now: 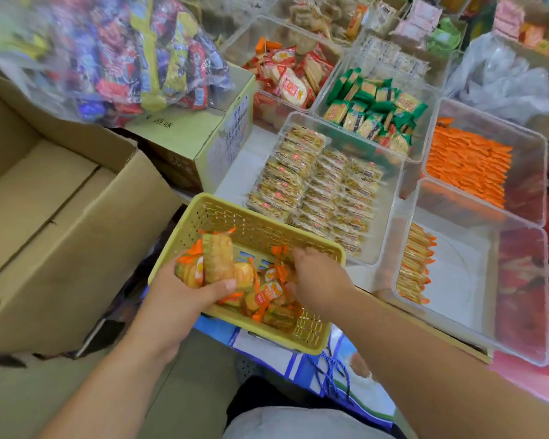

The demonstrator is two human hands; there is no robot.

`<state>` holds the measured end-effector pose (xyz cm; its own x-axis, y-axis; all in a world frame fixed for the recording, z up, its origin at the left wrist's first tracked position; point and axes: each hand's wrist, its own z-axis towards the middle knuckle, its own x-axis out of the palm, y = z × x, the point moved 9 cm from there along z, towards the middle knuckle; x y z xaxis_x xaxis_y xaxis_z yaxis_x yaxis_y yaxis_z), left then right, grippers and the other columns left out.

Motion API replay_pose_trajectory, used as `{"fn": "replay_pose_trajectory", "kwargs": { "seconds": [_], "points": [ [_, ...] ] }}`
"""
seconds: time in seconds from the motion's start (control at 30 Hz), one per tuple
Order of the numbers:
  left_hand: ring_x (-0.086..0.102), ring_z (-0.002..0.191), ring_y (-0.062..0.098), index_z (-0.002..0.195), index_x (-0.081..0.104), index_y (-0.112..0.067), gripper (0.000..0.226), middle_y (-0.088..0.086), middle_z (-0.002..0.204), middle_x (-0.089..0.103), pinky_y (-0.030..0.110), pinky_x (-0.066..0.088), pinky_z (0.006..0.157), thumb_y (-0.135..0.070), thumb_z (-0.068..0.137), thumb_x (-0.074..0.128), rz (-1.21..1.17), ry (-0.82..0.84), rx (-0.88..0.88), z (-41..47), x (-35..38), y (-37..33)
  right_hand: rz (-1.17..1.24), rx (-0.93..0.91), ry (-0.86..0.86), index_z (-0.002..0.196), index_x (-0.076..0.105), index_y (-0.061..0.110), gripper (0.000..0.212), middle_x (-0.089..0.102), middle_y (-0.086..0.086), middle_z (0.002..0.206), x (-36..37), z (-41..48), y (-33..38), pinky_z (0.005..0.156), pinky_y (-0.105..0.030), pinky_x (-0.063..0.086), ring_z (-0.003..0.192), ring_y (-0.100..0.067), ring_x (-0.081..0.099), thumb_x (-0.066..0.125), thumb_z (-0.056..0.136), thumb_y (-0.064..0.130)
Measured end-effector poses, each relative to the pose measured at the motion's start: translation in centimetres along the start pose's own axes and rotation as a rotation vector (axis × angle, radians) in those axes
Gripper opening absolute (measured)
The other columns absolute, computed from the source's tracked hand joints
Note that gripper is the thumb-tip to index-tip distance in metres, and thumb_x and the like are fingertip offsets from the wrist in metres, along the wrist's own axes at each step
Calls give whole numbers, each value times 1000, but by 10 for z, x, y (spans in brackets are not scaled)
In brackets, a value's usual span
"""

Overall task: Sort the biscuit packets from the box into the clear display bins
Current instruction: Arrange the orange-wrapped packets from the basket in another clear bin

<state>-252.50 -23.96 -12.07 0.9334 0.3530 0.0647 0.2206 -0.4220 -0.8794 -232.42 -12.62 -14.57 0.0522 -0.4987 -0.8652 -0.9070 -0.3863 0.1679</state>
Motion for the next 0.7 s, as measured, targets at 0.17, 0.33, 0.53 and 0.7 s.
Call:
{"fn": "replay_pose_trajectory", "kwargs": {
  "seconds": [0.17,0.33,0.53,0.7],
  "points": [
    [74,85,20,105,76,-18,53,7,97,80,33,57,64,-28,54,91,-175,-141,0,-25,-20,17,-204,46,-27,87,46,19,24,56,-2,89,-7,29,13,49,-33,39,71,-24,54,69,86,14],
    [76,82,14,97,79,-22,49,4,95,81,25,57,61,-22,51,95,-253,-134,-15,-28,-25,22,-354,18,28,77,51,18,18,55,0,73,3,36,12,42,-29,31,58,-21,51,62,84,6],
    [78,93,19,95,82,-30,38,5,99,81,21,59,72,-19,59,89,-306,-161,3,-29,-20,22,-268,36,105,124,50,24,44,52,2,76,24,42,3,44,-30,35,68,-25,56,68,85,14],
    [77,99,23,106,79,-16,41,9,105,80,24,61,75,-15,65,85,-334,-167,-15,-27,-23,27,-163,38,191,131,39,22,76,61,0,90,48,44,3,56,-33,47,79,-26,61,87,72,24]
  ]
}}
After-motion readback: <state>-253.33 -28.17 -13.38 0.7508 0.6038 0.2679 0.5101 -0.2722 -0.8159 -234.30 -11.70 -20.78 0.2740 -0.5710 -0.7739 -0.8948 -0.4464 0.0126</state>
